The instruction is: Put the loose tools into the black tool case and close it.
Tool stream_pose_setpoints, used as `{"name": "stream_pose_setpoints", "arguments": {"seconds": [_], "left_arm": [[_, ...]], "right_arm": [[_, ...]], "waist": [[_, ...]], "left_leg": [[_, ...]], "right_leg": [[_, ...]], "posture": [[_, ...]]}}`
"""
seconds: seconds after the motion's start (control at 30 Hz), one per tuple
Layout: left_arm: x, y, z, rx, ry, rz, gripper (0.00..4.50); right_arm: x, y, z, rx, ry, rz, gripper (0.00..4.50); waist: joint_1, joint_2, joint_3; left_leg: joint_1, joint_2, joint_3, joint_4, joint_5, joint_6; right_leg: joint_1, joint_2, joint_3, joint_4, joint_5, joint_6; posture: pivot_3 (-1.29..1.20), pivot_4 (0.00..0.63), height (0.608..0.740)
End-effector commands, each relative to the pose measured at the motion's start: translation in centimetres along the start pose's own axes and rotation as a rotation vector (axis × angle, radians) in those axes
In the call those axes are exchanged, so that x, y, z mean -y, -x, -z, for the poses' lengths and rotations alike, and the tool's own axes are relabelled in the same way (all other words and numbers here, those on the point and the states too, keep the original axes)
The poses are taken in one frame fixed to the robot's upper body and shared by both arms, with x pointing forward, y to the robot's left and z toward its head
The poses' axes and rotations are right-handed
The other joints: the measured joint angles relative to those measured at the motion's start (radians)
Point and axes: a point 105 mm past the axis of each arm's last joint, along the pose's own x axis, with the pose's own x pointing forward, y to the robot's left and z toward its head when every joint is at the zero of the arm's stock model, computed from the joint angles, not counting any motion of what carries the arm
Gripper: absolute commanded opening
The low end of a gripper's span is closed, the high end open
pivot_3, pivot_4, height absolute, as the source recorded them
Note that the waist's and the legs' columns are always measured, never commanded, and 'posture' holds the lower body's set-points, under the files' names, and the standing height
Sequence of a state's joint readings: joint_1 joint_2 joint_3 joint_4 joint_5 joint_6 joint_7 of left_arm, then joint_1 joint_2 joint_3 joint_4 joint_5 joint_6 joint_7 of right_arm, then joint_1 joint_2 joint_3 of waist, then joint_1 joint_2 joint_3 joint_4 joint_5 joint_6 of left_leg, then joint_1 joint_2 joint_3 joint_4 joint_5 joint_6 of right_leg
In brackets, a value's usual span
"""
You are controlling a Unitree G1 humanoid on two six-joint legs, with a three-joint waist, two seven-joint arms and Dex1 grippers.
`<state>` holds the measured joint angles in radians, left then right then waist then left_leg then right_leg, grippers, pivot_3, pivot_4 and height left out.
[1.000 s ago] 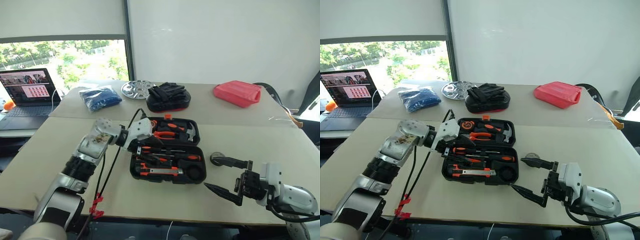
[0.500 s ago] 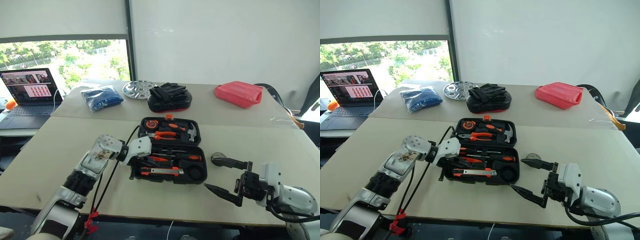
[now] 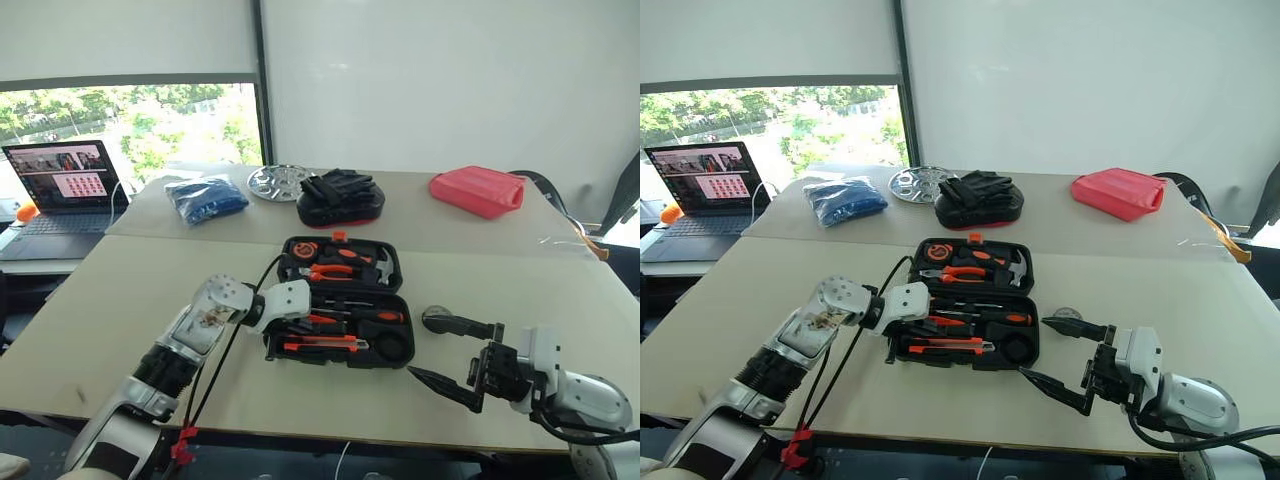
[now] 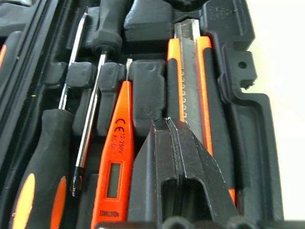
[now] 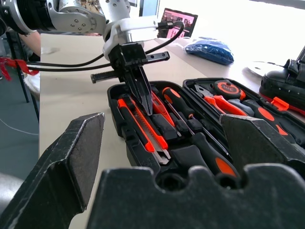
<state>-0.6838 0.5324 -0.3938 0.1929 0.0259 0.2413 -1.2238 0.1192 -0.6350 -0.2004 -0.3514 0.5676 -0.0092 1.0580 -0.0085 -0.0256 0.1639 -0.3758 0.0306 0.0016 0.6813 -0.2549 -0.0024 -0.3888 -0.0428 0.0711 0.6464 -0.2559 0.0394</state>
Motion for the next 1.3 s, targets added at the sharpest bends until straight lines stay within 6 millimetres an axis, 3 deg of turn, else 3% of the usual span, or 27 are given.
{"name": "stream_pose_setpoints", "arguments": {"seconds": [0.03,0.23,0.3,0.4,0.5,0.73,0.77,0.83,0.97,1.17,1.3], "left_arm": [[1.6,-1.7,2.6,-0.101,0.041,0.041,0.01],[0.6,0.1,0.1,0.073,-0.003,-0.015,0.01],[0.0,1.8,-1.1,0.188,-0.008,-0.050,0.01],[-0.4,5.4,-1.8,0.346,-0.001,-0.092,0.72],[-0.5,8.4,-0.9,0.423,0.016,-0.150,1.75],[2.3,13.3,4.7,0.377,0.148,-0.207,4.21],[2.7,13.9,4.9,0.389,0.166,-0.210,4.42],[3.4,14.9,5.5,0.385,0.192,-0.221,4.42],[4.1,15.4,5.7,0.387,0.205,-0.242,4.42],[3.7,14.5,3.6,0.470,0.198,-0.235,4.42],[3.5,13.7,2.7,0.498,0.191,-0.228,4.42]], "right_arm": [[0.2,-0.3,-0.6,0.023,0.036,0.008,4.50],[0.5,0.3,-0.6,0.011,0.043,0.035,4.50],[1.0,1.3,-0.7,0.000,0.049,0.074,4.50],[1.3,3.4,-0.5,-0.049,0.039,0.121,4.50],[1.2,5.7,0.3,-0.122,0.042,0.166,4.50],[0.4,10.7,2.6,-0.256,0.023,0.323,4.50],[0.1,11.2,2.9,-0.274,0.019,0.333,4.50],[-0.3,11.7,3.4,-0.299,0.015,0.339,4.50],[1.0,9.7,3.2,-0.315,0.060,0.281,4.50],[5.9,4.0,2.6,-0.440,0.123,0.123,4.50],[7.8,1.3,3.9,-0.579,0.096,0.023,4.50]], "waist": [[0.002,0.000,0.000],[0.003,0.002,-0.002],[0.001,0.002,-0.002],[-0.003,0.002,-0.001],[-0.004,0.002,-0.001],[-0.009,0.002,-0.001],[-0.009,0.002,-0.001],[-0.006,0.001,-0.001],[-0.007,0.002,-0.001],[-0.022,0.001,-0.001],[-0.021,0.001,-0.001]], "left_leg": [[0.001,0.000,0.000,0.000,0.000,0.000],[0.002,0.000,0.001,0.000,0.000,0.000],[0.001,0.000,0.000,0.000,0.000,0.000],[-0.007,0.000,0.000,-0.001,0.000,0.000],[-0.016,0.001,0.000,-0.001,0.000,0.000],[-0.012,0.001,0.001,-0.002,-0.001,0.001],[-0.012,0.001,0.001,-0.002,-0.001,0.001],[-0.012,0.002,0.001,-0.002,-0.001,0.001],[-0.010,0.002,0.002,-0.002,0.000,0.001],[-0.008,0.003,0.005,-0.001,0.001,0.000],[-0.010,0.003,0.002,-0.002,0.001,0.001]], "right_leg": [[0.001,0.000,0.000,0.000,0.000,0.000],[0.002,0.000,0.001,0.000,0.000,0.001],[0.000,0.000,0.001,0.000,0.000,0.000],[-0.007,0.000,0.001,0.000,0.002,-0.005],[-0.017,0.000,0.000,0.001,0.004,-0.007],[-0.015,0.000,0.001,0.001,0.002,-0.008],[-0.015,0.000,0.001,0.001,0.002,-0.007],[-0.015,0.000,0.001,0.001,0.001,-0.006],[-0.014,0.000,0.002,0.001,-0.001,-0.003],[-0.014,0.000,0.004,0.002,0.001,-0.003],[-0.016,0.002,0.003,0.002,0.004,-0.011]], "posture": [[0.00,0.150,0.740],[0.00,0.150,0.740],[0.00,0.150,0.740],[0.00,0.150,0.740],[0.00,0.150,0.740],[0.00,0.150,0.740],[0.00,0.150,0.740],[0.00,0.150,0.740],[0.00,0.150,0.740],[0.00,0.150,0.740],[0.00,0.150,0.740]]}}
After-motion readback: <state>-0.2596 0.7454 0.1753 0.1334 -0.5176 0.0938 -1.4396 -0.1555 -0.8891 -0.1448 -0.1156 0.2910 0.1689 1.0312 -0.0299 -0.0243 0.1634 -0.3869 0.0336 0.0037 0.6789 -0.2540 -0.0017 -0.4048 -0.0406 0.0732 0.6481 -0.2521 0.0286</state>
